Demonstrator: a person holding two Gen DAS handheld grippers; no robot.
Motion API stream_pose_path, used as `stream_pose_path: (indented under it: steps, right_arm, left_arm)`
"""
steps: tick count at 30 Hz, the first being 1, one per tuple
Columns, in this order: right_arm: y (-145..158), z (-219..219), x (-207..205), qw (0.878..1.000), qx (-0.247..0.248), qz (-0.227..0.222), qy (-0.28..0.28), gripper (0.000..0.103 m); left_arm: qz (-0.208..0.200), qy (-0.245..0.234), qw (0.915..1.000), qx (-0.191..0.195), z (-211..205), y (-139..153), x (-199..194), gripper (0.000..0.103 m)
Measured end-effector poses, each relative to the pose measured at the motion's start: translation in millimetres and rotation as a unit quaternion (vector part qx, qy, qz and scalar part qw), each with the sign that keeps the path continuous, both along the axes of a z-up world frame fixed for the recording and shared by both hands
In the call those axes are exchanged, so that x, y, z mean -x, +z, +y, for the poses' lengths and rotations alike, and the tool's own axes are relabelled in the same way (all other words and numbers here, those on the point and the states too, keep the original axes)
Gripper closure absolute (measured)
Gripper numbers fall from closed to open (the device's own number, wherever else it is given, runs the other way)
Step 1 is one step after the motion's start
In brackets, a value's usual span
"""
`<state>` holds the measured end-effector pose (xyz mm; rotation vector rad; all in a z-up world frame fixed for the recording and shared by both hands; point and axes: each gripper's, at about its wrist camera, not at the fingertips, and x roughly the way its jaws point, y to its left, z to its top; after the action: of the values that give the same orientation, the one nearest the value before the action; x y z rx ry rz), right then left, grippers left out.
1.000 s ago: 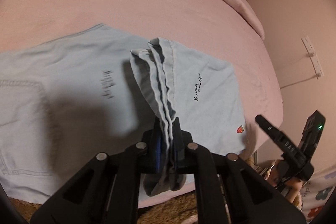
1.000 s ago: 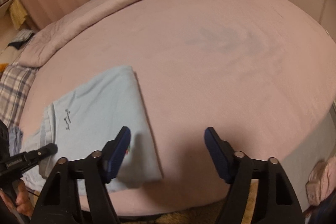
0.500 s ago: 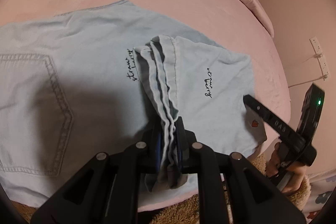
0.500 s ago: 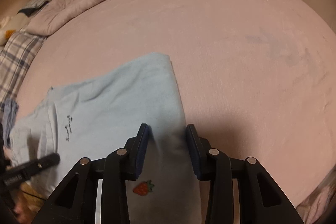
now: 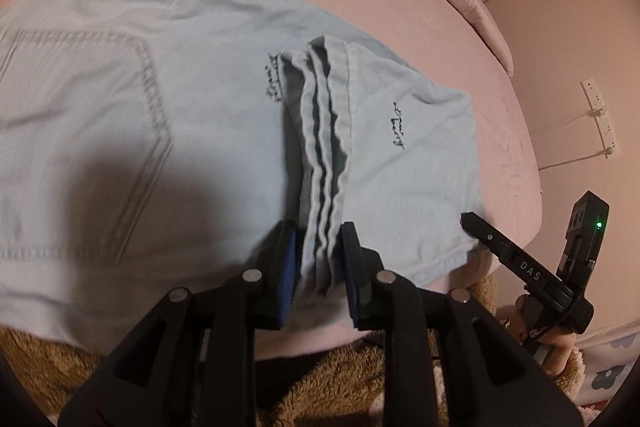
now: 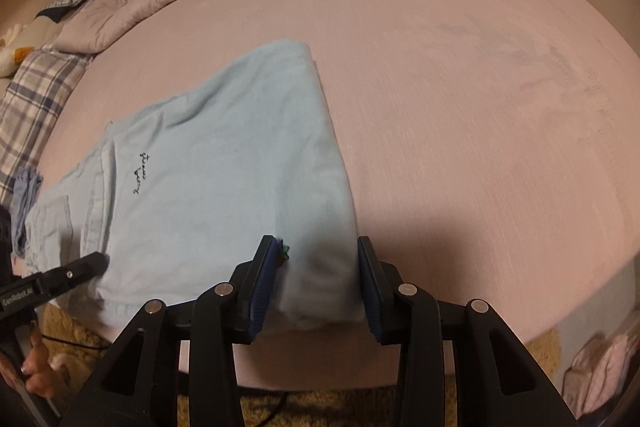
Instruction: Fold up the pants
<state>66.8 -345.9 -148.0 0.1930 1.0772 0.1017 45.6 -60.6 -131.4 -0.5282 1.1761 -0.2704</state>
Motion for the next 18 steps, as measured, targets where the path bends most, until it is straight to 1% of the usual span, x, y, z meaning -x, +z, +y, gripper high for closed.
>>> stream_pose_path:
  steps: [4,6,7,9,10,12,13,14,15,16,18]
  right_arm:
    - [0.4,-2.4,-1.5,1.000,-0.003,0.007,-0.008,0.063]
    - [0.4,-4.3,1.9,1.000,-0.003,0.009,-0.011,0.062]
    - [1.2,-4.2,1.8,1.000,-0.018,0.008,-0.006,0.062]
    - [3.4,-4.7,2.1,1.000,-0.014,0.014,-0.012,0.057]
    - [5.8,-3.9,1.9,1.000,-0.007,0.015,-0.017,0.055]
    - [13.5,1.5,-0.3,1.000,0.016,0.008,-0.023,0.047]
    - [18.5,4.8,-2.1,0.999,0.027,0.001,-0.023,0.045]
    - [24.8,8.1,-1.8,0.999,0.036,-0.009,-0.021,0.040]
    - [32.4,11.5,-1.8,0.999,0.043,-0.023,-0.018,0.034]
    - [38.4,14.9,-2.0,0.998,0.046,-0.035,-0.014,0.031]
    - [51.4,23.8,-2.8,0.997,0.043,-0.060,-0.003,0.018]
  left_arm:
    - [0.002,0.000,1.0000,-0.003,-0.7,4.1,4.2,0.075]
    - [0.006,0.000,1.0000,-0.007,1.1,8.4,6.5,0.070]
    - [0.002,0.003,1.0000,-0.008,2.9,11.9,7.5,0.069]
    - [-0.019,0.010,0.9996,-0.019,11.4,22.9,11.8,0.067]
    - [-0.036,0.022,0.9986,-0.033,18.6,31.8,14.1,0.060]
    - [-0.054,0.047,0.9961,-0.052,31.9,42.1,18.0,0.036]
    - [-0.064,0.064,0.9941,-0.059,40.3,48.1,20.9,0.031]
    - [-0.077,0.086,0.9910,-0.067,52.1,55.4,24.8,0.025]
    - [-0.082,0.099,0.9892,-0.071,57.8,58.2,27.3,0.020]
    - [-0.086,0.123,0.9856,-0.078,69.0,61.7,30.9,0.019]
    - [-0.081,0.157,0.9806,-0.085,84.0,63.4,36.0,0.018]
